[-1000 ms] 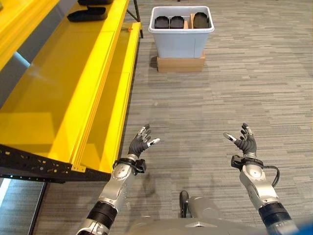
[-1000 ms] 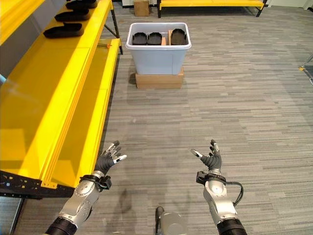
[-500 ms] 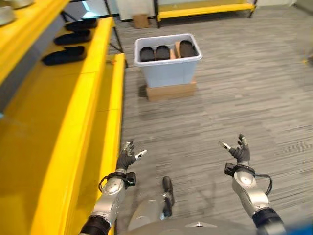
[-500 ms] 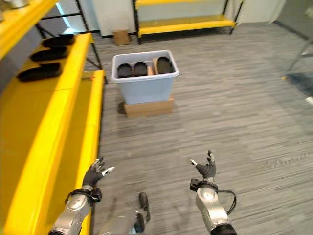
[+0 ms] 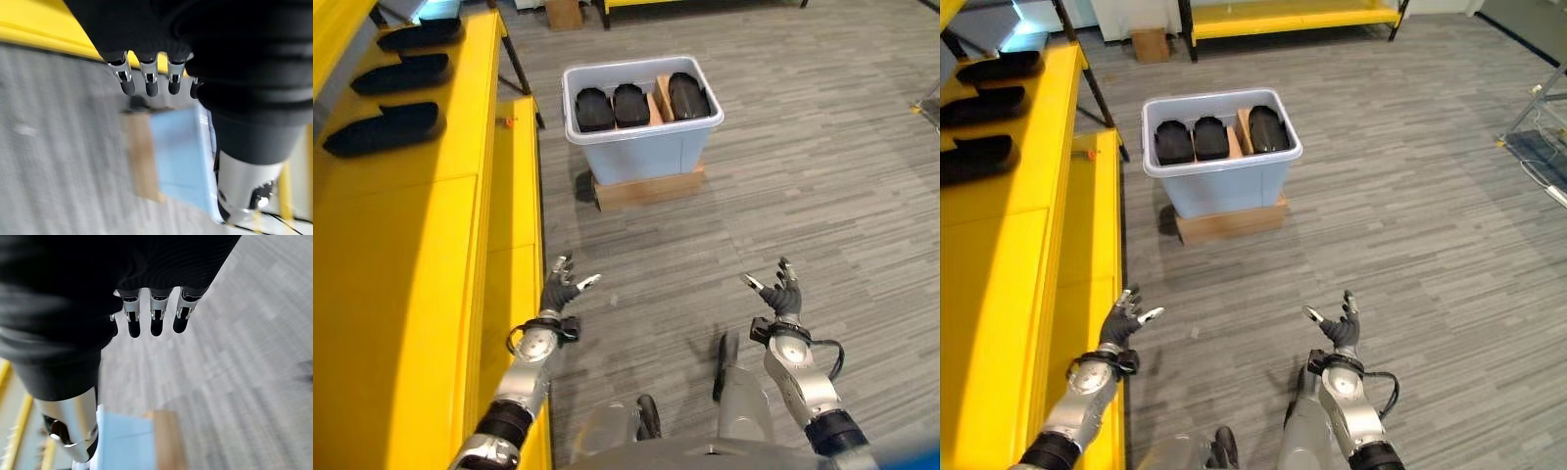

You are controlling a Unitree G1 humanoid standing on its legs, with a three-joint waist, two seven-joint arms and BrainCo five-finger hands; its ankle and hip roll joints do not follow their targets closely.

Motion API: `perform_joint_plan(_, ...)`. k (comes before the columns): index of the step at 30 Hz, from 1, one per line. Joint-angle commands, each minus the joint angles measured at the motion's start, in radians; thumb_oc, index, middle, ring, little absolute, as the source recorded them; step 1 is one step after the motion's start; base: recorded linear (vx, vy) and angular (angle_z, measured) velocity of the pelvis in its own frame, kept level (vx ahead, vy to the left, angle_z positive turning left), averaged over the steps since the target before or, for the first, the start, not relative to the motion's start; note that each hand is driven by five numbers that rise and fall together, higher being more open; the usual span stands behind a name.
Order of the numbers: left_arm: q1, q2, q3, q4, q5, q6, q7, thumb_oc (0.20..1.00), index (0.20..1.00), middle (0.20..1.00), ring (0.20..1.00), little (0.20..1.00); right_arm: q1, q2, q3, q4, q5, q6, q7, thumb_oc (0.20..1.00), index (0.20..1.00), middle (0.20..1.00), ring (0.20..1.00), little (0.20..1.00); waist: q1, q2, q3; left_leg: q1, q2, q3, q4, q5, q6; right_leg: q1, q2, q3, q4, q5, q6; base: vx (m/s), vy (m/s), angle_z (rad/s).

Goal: Move parts from the plastic box to the shelf.

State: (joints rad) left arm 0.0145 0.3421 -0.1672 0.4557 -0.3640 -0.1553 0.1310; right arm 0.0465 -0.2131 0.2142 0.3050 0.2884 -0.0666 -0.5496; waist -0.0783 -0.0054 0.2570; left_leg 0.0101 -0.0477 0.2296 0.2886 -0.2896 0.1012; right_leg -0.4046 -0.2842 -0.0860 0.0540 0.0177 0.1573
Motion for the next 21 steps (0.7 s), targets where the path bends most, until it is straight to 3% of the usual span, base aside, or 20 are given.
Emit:
perform_joint_plan(1,0.028,-0.004,-0.069,-0.103,0.036,-0.062,-0.023,1.000,1.000,1.000,1.000,1.000,-0.066,-0.027,-0.044,-0.061,-0.100,-0.073,0.005,1.000,1.000,1.000,1.000,1.000,-0.026,0.021,-0.034,0.154,0.063,-0.072,-0.346,0.197,-0.063,0.179,0.120,0.005,0.006,0.182,0.009,0.58,-0.471,1.02)
perform_joint_plan(2,0.040,-0.012,-0.088,-0.104,0.039,-0.065,-0.020,1.000,1.000,1.000,1.000,1.000,-0.066,-0.044,-0.040,-0.062,-0.111,-0.066,0.001,1.000,1.000,1.000,1.000,1.000,-0.031,0.019,-0.050,0.164,0.078,-0.109,-0.353,0.213,-0.082,0.226,0.145,0.022,-0.013,0.155,0.003,0.48,-0.389,1.10)
perform_joint_plan(4,0.039,-0.012,-0.096,-0.107,0.022,-0.062,-0.016,1.000,1.000,1.000,1.000,1.000,-0.076,-0.054,-0.031,-0.049,-0.117,-0.062,-0.003,1.000,1.000,1.000,1.000,1.000,-0.023,0.017,-0.062,0.157,0.097,-0.108,-0.336,0.223,-0.100,0.257,0.152,-0.007,0.004,0.121,-0.015,0.33,-0.297,1.23)
perform_joint_plan(7,0.015,-0.023,-0.093,-0.106,-0.004,-0.062,-0.019,1.000,1.000,1.000,1.000,1.000,-0.100,-0.083,-0.020,-0.038,-0.113,-0.072,-0.009,1.000,1.000,1.000,1.000,1.000,-0.017,0.023,-0.069,0.121,0.130,-0.078,-0.312,0.249,-0.122,0.262,0.160,-0.053,0.045,0.069,-0.045,0.16,-0.170,0.62)
perform_joint_plan(9,-0.020,-0.044,-0.084,-0.080,-0.014,-0.063,-0.026,1.000,1.000,1.000,1.000,1.000,-0.109,-0.126,-0.039,-0.033,-0.097,-0.081,-0.010,1.000,1.000,1.000,1.000,1.000,-0.023,0.033,-0.079,0.083,0.173,-0.024,-0.262,0.276,-0.147,0.264,0.167,-0.123,0.116,-0.009,-0.087,0.28,-0.250,0.16)
perform_joint_plan(14,-0.033,-0.051,-0.081,-0.059,-0.008,-0.051,-0.054,1.000,1.000,1.000,1.000,1.000,-0.073,-0.134,-0.061,-0.051,-0.101,-0.085,-0.022,1.000,1.000,1.000,1.000,1.000,-0.048,0.034,-0.090,0.079,0.208,0.070,-0.216,0.313,-0.160,0.309,0.170,-0.193,0.120,-0.046,-0.108,0.19,-0.153,0.44)
perform_joint_plan(15,-0.036,-0.058,-0.089,-0.046,-0.006,-0.053,-0.050,1.000,1.000,1.000,1.000,1.000,-0.070,-0.135,-0.062,-0.050,-0.102,-0.088,-0.027,1.000,1.000,1.000,1.000,1.000,-0.055,0.037,-0.094,0.092,0.216,0.079,-0.210,0.311,-0.173,0.327,0.175,-0.197,0.125,-0.072,-0.104,0.19,-0.206,0.47)
perform_joint_plan(21,-0.031,-0.065,-0.101,-0.025,0.000,-0.076,-0.028,1.000,1.000,1.000,1.000,1.000,-0.056,-0.141,-0.068,-0.052,-0.092,-0.099,-0.033,1.000,1.000,1.000,1.000,1.000,-0.077,0.027,-0.112,0.091,0.249,0.140,-0.102,0.365,-0.199,0.359,0.204,-0.220,0.093,-0.092,-0.145,0.12,-0.175,0.30)
